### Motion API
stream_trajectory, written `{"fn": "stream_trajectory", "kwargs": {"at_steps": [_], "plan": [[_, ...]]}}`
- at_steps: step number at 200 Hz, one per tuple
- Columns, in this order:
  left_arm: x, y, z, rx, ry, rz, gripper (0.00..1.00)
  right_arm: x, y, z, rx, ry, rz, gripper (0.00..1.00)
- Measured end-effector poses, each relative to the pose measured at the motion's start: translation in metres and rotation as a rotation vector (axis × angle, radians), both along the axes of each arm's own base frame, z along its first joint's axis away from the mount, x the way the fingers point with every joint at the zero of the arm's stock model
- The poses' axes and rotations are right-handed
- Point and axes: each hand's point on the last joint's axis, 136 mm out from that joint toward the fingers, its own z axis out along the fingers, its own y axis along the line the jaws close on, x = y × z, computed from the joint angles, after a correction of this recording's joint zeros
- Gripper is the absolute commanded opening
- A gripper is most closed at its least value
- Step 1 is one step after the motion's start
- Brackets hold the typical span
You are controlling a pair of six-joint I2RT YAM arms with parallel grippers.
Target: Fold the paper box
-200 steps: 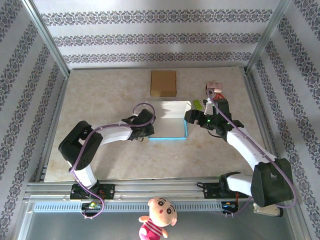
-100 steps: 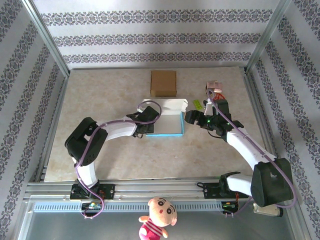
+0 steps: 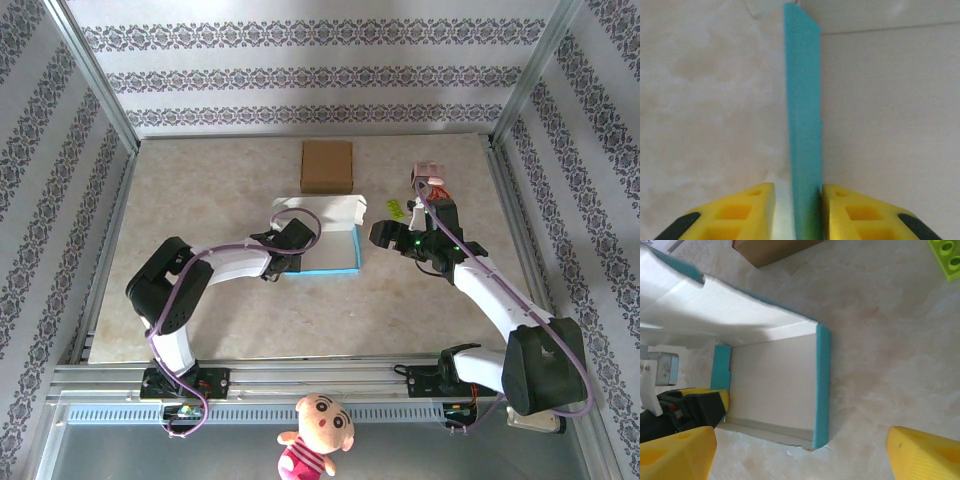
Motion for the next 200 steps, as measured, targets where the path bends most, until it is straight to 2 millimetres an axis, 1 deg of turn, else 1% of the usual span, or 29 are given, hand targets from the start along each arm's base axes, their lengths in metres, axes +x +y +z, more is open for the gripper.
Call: {"fn": "stream_trajectory", "kwargs": {"at_steps": [15, 37, 53, 71, 84, 102, 128, 149, 165, 173, 180, 200], "plan": [[-0.002, 0.001, 0.014, -0.034, -0.009, -0.006, 0.37, 0.0, 0.0, 0.002, 0.0, -0.006, -0.001, 0.88], [0.004, 0.003, 0.037, -0.102, -0.044, 0.003, 0.37, 0.0, 0.0, 0.002, 0.001, -0.007, -0.001, 0.88], [0.007, 0.005, 0.04, -0.122, -0.048, 0.013, 0.38, 0.0, 0.0, 0.002, 0.001, -0.007, -0.001, 0.88], [0.008, 0.009, 0.034, -0.118, -0.031, 0.022, 0.37, 0.0, 0.0, 0.002, 0.003, -0.006, -0.003, 0.88], [0.008, 0.012, 0.026, -0.102, -0.015, 0.026, 0.37, 0.0, 0.0, 0.003, 0.006, -0.005, -0.006, 0.89], [0.008, 0.016, 0.013, -0.075, 0.012, 0.026, 0.34, 0.0, 0.0, 0.004, 0.01, -0.003, -0.01, 0.89], [0.009, 0.02, 0.001, -0.061, 0.037, 0.029, 0.23, 0.0, 0.0, 0.004, 0.013, -0.003, -0.012, 0.89], [0.012, 0.022, -0.008, -0.054, 0.049, 0.031, 0.17, 0.0, 0.0, 0.005, 0.013, -0.006, -0.012, 0.89], [0.017, 0.019, -0.007, -0.059, 0.044, 0.026, 0.12, -0.001, 0.0, 0.006, 0.014, -0.007, -0.012, 0.89], [0.019, 0.018, -0.008, -0.058, 0.043, 0.02, 0.07, -0.001, 0.0, 0.006, 0.014, -0.008, -0.012, 0.89], [0.021, 0.018, -0.007, -0.054, 0.039, 0.014, 0.0, -0.001, 0.0, 0.006, 0.014, -0.008, -0.012, 0.89], [0.025, 0.018, -0.007, -0.033, 0.035, -0.003, 0.0, -0.002, 0.0, 0.006, 0.014, -0.007, -0.012, 0.89]]}}
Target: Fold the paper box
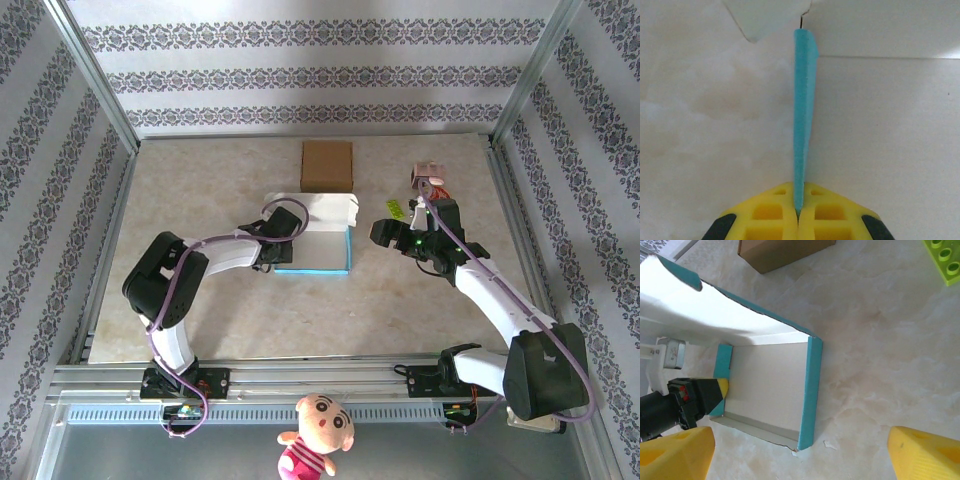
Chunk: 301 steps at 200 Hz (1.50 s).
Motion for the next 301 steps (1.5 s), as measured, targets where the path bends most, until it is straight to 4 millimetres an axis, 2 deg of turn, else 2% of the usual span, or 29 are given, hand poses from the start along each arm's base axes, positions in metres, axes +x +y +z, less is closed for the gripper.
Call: {"fn": "stream_trajectory", "kwargs": {"at_steps": [41, 83, 114, 130, 152, 186, 209, 235, 271, 301], "plan": [[0.012, 0.01, 0.0, 0.168, -0.025, -0.027, 0.0, -0.001, 0.003, -0.001, -0.006, 0.0, 0.007, 0.89], [0.012, 0.014, 0.0, 0.264, -0.041, -0.049, 0.0, -0.002, 0.005, -0.001, -0.009, 0.001, 0.009, 0.9], [0.005, 0.017, 0.0, 0.256, -0.029, -0.057, 0.2, -0.002, 0.004, -0.001, -0.011, 0.0, 0.006, 0.9], [-0.003, 0.02, 0.003, 0.232, -0.018, -0.061, 0.23, -0.002, 0.004, -0.001, -0.011, 0.001, 0.006, 0.9], [-0.012, 0.02, 0.013, 0.181, -0.005, -0.071, 0.25, -0.002, 0.004, -0.001, -0.011, 0.001, 0.005, 0.9], [-0.008, 0.017, 0.042, 0.1, -0.053, -0.069, 0.27, -0.002, 0.004, -0.001, -0.011, 0.001, 0.005, 0.9], [-0.006, 0.019, 0.05, 0.073, -0.064, -0.06, 0.28, -0.002, 0.004, -0.001, -0.011, 0.001, 0.005, 0.9], [-0.003, 0.027, 0.042, 0.071, -0.04, -0.04, 0.28, -0.002, 0.005, -0.001, -0.013, 0.0, 0.008, 0.9], [-0.002, 0.031, 0.016, 0.082, 0.023, -0.032, 0.28, -0.003, 0.005, 0.001, -0.012, -0.005, 0.009, 0.91], [0.0, 0.029, 0.003, 0.087, 0.047, -0.031, 0.13, -0.003, 0.005, 0.001, -0.014, -0.007, 0.006, 0.91]]}}
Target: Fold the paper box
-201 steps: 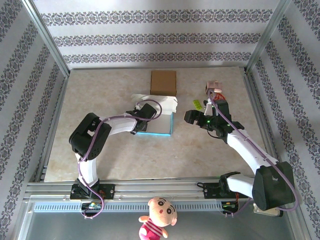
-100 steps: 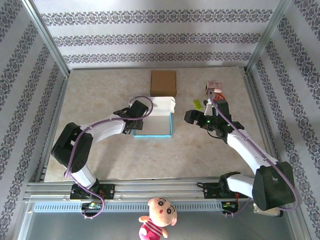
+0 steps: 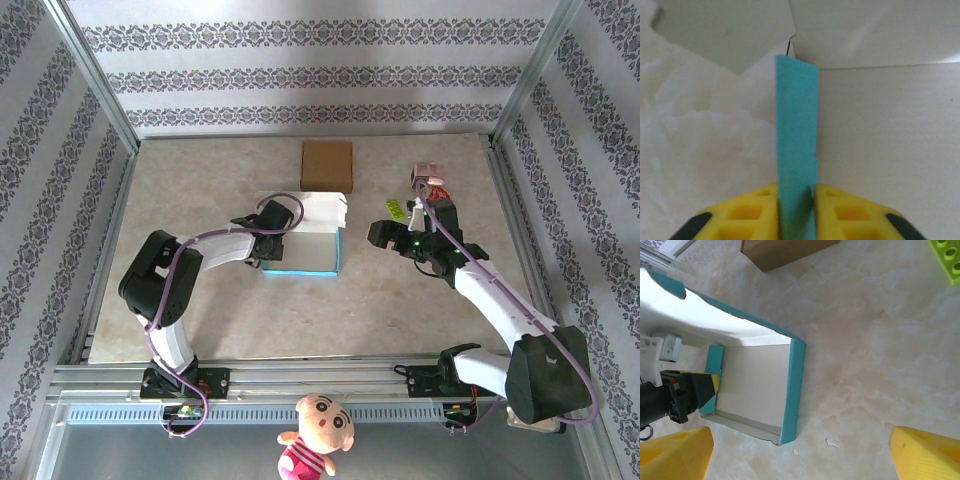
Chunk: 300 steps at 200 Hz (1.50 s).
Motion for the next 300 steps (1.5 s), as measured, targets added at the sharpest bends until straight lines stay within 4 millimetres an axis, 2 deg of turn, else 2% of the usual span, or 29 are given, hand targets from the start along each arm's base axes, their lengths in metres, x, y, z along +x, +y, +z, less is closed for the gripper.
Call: {"fn": "stream_trajectory", "kwargs": {"at_steps": [26, 46, 78, 105, 132, 168, 189, 223, 263, 300], "plan": [[0.0, 0.0, -0.002, -0.002, 0.003, 0.001, 0.08, 0.0, 0.0, 0.0, 0.0, 0.002, 0.0, 0.91], [0.001, 0.0, -0.002, 0.0, 0.0, 0.002, 0.0, 0.0, 0.0, 0.0, 0.0, 0.001, 0.0, 0.91], [0.004, 0.0, -0.002, 0.02, -0.003, -0.013, 0.0, -0.001, 0.003, -0.001, -0.005, 0.0, 0.005, 0.91], [0.012, 0.005, -0.003, 0.113, -0.018, -0.028, 0.0, -0.001, 0.007, -0.005, -0.011, 0.008, 0.011, 0.91], [0.013, 0.006, -0.003, 0.182, -0.034, -0.049, 0.0, -0.005, 0.018, -0.022, -0.017, 0.061, 0.022, 0.91], [0.016, 0.006, -0.005, 0.231, -0.04, -0.059, 0.0, -0.02, 0.049, -0.046, -0.053, 0.095, 0.074, 0.88], [0.018, 0.006, -0.005, 0.248, -0.046, -0.064, 0.0, -0.031, 0.06, -0.061, -0.073, 0.114, 0.086, 0.79], [0.018, 0.006, -0.005, 0.272, -0.054, -0.072, 0.0, -0.032, 0.075, -0.088, -0.15, 0.127, 0.074, 0.65], [0.023, 0.005, -0.007, 0.296, -0.072, -0.089, 0.0, -0.018, 0.088, -0.108, -0.213, 0.102, 0.024, 0.57], [0.028, 0.001, -0.008, 0.284, -0.095, -0.103, 0.0, 0.007, 0.104, -0.099, -0.173, 0.063, -0.01, 0.59]]}}
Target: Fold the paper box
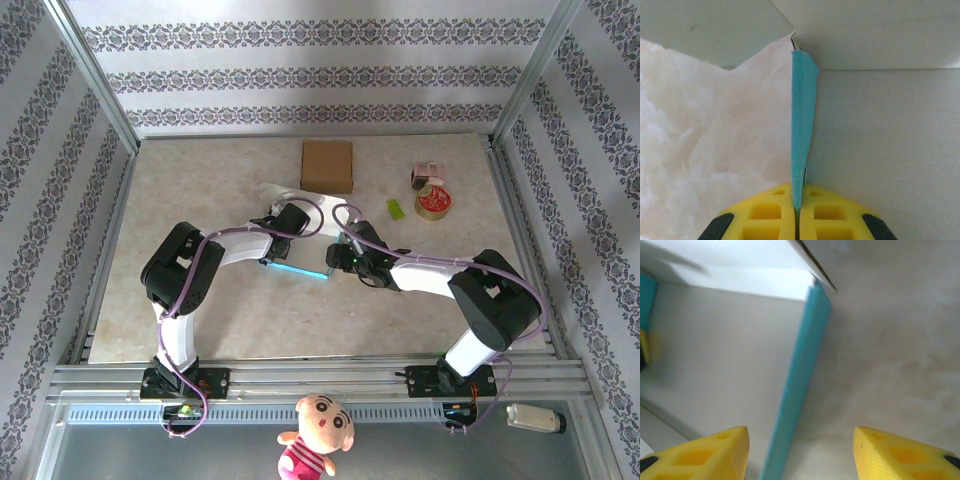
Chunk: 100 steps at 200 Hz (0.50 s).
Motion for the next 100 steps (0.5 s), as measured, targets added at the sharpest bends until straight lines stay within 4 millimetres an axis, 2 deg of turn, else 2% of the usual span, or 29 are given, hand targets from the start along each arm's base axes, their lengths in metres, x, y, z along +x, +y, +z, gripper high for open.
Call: {"fn": "stream_trajectory", "kwargs": {"at_steps": [21, 46, 80, 100], "plan": [[0.0, 0.0, -0.001, -0.009, -0.011, -0.001, 0.0, 0.007, 0.005, 0.009, 0.029, -0.024, -0.011, 0.61], [0.0, -0.002, 0.0, -0.027, -0.024, -0.004, 0.0, 0.009, 0.006, 0.011, 0.034, -0.026, -0.022, 0.58], [0.001, -0.005, 0.002, -0.087, -0.024, -0.009, 0.0, 0.021, 0.005, 0.0, 0.008, -0.026, -0.071, 0.42], [0.001, -0.005, -0.003, -0.124, -0.019, -0.006, 0.0, 0.034, 0.01, 0.0, 0.002, -0.05, -0.082, 0.3]]}}
